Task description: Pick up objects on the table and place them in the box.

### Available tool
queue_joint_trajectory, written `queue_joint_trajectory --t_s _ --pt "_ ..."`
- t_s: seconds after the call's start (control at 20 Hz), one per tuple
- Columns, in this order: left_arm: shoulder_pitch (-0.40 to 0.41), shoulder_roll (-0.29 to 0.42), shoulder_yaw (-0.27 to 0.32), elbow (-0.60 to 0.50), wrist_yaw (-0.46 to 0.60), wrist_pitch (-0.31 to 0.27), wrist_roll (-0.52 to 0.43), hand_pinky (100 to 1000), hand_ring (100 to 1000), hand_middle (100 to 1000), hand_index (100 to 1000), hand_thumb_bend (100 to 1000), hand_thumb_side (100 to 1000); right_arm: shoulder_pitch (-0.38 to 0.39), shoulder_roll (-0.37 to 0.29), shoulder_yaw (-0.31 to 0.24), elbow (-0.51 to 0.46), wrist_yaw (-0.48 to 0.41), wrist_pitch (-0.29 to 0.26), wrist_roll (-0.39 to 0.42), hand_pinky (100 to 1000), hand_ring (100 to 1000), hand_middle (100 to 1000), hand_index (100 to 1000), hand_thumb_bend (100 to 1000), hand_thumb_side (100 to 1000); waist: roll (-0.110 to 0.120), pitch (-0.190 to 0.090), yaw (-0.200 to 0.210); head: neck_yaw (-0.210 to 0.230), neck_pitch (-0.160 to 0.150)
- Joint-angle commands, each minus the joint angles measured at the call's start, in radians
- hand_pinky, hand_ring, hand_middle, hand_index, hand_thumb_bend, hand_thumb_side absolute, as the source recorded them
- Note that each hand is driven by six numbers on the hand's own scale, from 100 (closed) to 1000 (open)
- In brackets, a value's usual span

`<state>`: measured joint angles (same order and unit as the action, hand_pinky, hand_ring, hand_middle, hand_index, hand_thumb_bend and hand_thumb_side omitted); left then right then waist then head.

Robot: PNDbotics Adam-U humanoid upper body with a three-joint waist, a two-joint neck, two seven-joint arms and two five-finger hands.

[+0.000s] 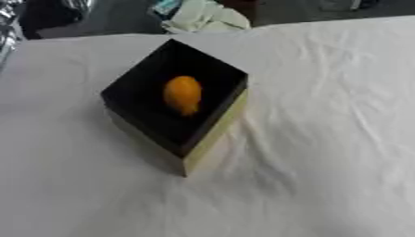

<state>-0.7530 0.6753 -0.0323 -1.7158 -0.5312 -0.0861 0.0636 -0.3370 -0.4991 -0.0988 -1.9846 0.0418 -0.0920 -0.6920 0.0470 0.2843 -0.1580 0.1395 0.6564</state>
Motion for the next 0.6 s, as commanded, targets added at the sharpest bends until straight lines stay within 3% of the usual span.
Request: queue_joint_trajectory --t_s 0.05,0.15,0.35,0.45,0.6 --pt "0.021 0.059 0.065 -0.038 0.064 0.008 0.076 571 672 793 757 100 701 -0.008 -0.034 -0.013 -0.015 0.006 -0.002 -0.005 772 750 697 853 275 1000 -0.007 -0.019 0.003 -0.005 0.001" --pt "0.051 0.066 0.093 -0.051 0.102 0.013 0.123 579 639 763 745 100 786 -0.008 -0.035 -0.015 -0.015 0.006 -0.002 -0.007 772 751 697 854 276 1000 -0.010 -0.017 0.005 -0.005 0.002" --pt "0.117 0.068 0.145 -0.076 0.170 0.011 0.200 603 643 769 739 100 865 -0.010 -0.036 -0.017 -0.015 0.008 -0.004 -0.009 771 750 697 854 279 1000 -0.015 -0.012 0.010 0.001 0.007" --pt "0.156 0.059 0.168 -0.086 0.213 0.008 0.225 513 608 757 725 100 905 -0.010 -0.036 -0.018 -0.015 0.009 -0.004 -0.011 771 750 697 854 279 1000 -0.019 -0.009 0.013 0.006 0.010" --pt "0.213 0.034 0.208 -0.095 0.277 -0.002 0.247 507 603 756 719 100 953 -0.010 -0.036 -0.020 -0.015 0.010 -0.004 -0.013 771 751 697 854 280 1000 -0.023 -0.004 0.017 0.008 0.013"
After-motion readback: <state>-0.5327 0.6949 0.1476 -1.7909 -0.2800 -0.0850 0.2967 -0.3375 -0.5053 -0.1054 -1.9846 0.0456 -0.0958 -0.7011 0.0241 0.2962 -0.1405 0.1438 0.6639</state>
